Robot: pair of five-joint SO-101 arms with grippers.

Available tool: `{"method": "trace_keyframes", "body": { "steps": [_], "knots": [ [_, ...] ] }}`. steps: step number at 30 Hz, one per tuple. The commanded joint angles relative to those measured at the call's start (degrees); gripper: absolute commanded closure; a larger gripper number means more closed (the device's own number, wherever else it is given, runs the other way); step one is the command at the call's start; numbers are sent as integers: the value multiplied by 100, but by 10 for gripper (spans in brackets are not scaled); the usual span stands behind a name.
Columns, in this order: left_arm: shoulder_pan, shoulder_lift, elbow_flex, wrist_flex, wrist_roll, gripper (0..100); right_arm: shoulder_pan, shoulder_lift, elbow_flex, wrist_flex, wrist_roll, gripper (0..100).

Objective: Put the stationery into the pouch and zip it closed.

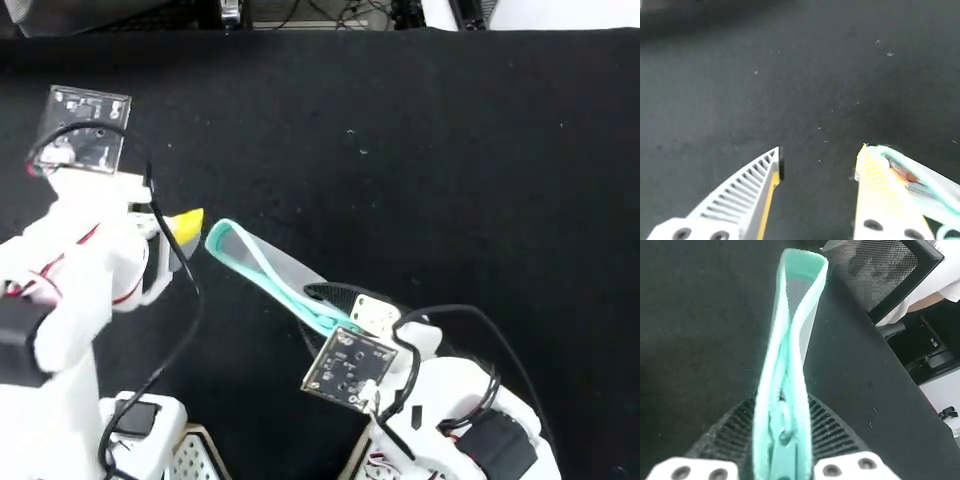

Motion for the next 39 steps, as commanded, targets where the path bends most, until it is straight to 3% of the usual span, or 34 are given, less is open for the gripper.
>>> {"method": "trace_keyframes", "body": {
  "steps": [1, 5, 15, 18, 20, 24, 31, 34, 39],
  "knots": [
    [488, 18, -321, 88, -62, 747, 9, 57, 251, 97, 62, 986],
    [936, 44, 119, 88, -62, 748, 9, 57, 251, 97, 62, 986],
    [840, 26, 1051, 70, -677, 748, 9, 57, 198, 185, 53, 986],
    [673, 70, 1279, -255, -695, 748, 9, 57, 207, 220, 79, 986],
    [673, 26, 1516, -519, -695, 786, 9, 57, 215, 185, 88, 986],
    [673, 18, 1842, -835, -659, 981, 9, 57, 242, -167, 88, 986],
    [629, -88, 1763, -844, -492, 970, 9, 57, 462, -1538, 62, 986],
    [585, -466, 1692, -835, -519, 970, 9, 57, 110, -1275, 53, 973],
    [-40, -1073, 1631, -853, -853, 970, -18, 57, -787, -70, 53, 817]
  ]
}}
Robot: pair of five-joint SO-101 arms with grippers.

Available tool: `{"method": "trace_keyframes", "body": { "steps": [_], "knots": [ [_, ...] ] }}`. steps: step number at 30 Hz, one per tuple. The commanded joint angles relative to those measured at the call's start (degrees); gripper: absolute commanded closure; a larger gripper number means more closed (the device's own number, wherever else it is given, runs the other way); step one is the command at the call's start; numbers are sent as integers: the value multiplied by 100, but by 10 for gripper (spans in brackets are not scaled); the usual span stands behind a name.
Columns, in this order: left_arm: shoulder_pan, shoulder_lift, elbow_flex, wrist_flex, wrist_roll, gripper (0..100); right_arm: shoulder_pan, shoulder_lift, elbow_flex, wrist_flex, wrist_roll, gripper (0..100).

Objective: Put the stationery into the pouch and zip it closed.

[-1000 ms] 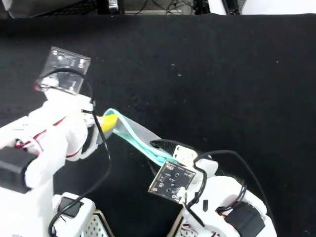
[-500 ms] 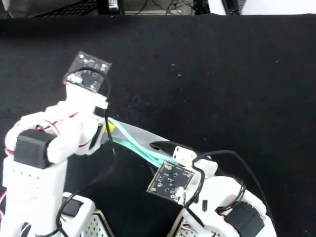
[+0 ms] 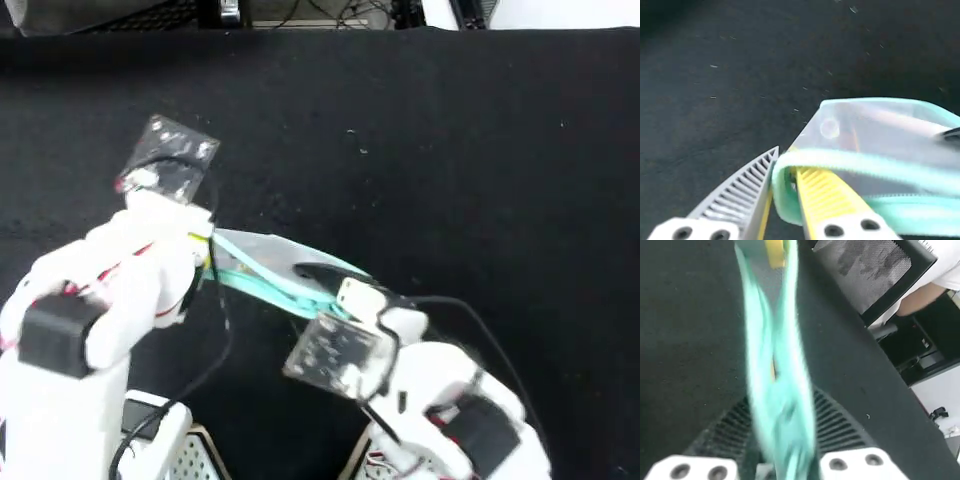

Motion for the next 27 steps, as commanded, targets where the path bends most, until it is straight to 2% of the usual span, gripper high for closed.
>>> {"method": "trace_keyframes", "body": {
  "steps": [1, 6, 11, 17, 20, 27],
  "knots": [
    [-541, -308, -198, -79, -360, 970, 18, -48, -813, 651, -9, 820],
    [-611, -185, 110, -123, -404, 970, -9, -40, -708, 800, 26, 890],
    [-611, 18, 127, -132, -396, 970, -132, -48, -215, 738, 0, 892],
    [-611, 299, 171, -325, -396, 970, -967, -40, -48, 1037, -132, 812],
    [-602, 334, 171, -325, -387, 970, -826, -40, 295, 651, -431, 809],
    [-602, 325, 171, -281, -387, 970, -211, -40, 1182, -475, -431, 811]
  ]
}}
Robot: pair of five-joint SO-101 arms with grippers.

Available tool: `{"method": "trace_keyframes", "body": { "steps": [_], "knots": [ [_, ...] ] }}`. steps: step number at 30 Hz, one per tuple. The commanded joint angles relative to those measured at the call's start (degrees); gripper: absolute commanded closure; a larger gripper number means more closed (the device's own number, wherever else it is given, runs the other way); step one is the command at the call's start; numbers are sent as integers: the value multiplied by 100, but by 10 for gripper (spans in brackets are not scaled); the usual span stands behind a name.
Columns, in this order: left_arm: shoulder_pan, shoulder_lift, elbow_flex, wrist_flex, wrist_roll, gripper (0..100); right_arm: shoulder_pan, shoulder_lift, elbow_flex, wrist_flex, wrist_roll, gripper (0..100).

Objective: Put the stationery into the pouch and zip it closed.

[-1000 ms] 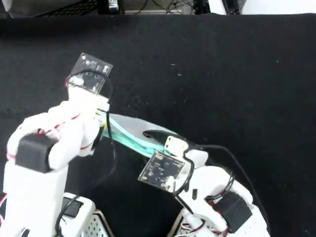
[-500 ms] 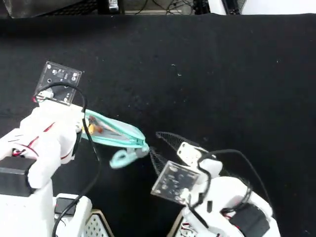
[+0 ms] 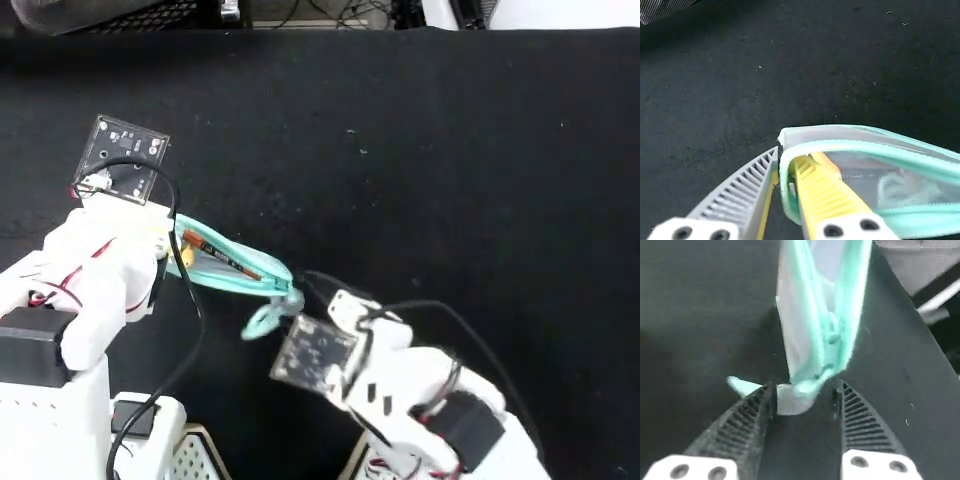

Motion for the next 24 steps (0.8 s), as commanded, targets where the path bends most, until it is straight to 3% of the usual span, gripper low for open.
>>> {"method": "trace_keyframes", "body": {
  "steps": [1, 4, 9, 13, 18, 24],
  "knots": [
    [4, 62, -13, -44, -9, 970, 255, 31, 198, -484, -62, 811],
    [4, 62, -13, -44, -9, 970, 246, 22, 136, -527, -62, 837],
    [4, 62, -13, -44, -9, 970, 229, 22, -136, -545, -26, 983],
    [4, 62, -13, -44, -9, 970, 264, 22, -224, -492, -9, 987],
    [4, 62, -4, -35, -9, 970, 633, 22, -620, -62, 633, 987],
    [4, 62, -4, -35, -9, 970, 949, 22, -866, 105, 615, 987]
  ]
}}
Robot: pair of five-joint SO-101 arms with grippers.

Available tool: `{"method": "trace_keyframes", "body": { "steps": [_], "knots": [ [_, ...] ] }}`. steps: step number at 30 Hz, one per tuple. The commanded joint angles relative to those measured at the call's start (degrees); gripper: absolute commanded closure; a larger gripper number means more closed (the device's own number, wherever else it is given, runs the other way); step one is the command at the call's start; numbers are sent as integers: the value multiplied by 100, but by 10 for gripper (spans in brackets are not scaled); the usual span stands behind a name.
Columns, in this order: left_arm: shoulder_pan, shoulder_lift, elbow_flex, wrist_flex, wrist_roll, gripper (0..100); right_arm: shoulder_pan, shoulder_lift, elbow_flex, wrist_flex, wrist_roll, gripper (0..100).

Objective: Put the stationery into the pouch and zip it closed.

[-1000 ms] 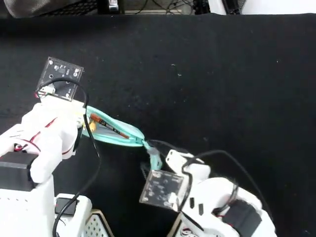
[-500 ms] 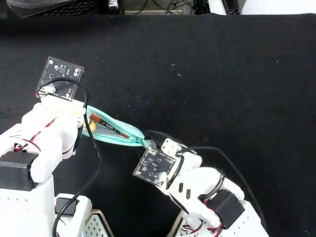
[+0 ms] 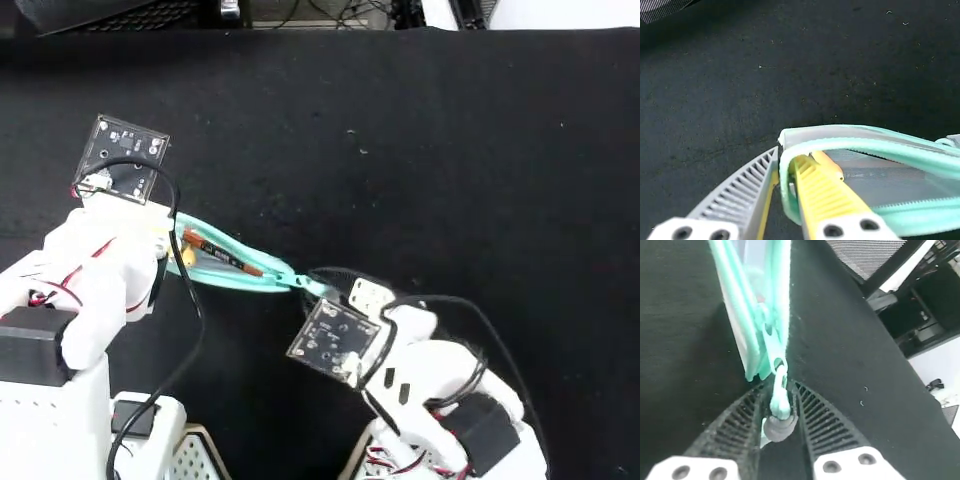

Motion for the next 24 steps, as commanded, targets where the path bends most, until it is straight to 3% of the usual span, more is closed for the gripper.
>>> {"method": "trace_keyframes", "body": {
  "steps": [1, 6, 13, 19, 24],
  "knots": [
    [4, 62, -4, -35, 0, 970, 114, 13, -295, -18, 35, 987],
    [4, 62, -66, -44, 0, 964, 114, 13, -505, -202, 18, 987],
    [-48, 44, -673, -35, 914, 778, 114, 66, -673, -782, -149, 987],
    [-48, -413, -1499, -105, 1565, 777, 114, 84, -708, -1292, -114, 986],
    [-48, -1002, -1613, -765, 1591, 777, 114, 365, -769, -1635, 158, 986]
  ]
}}
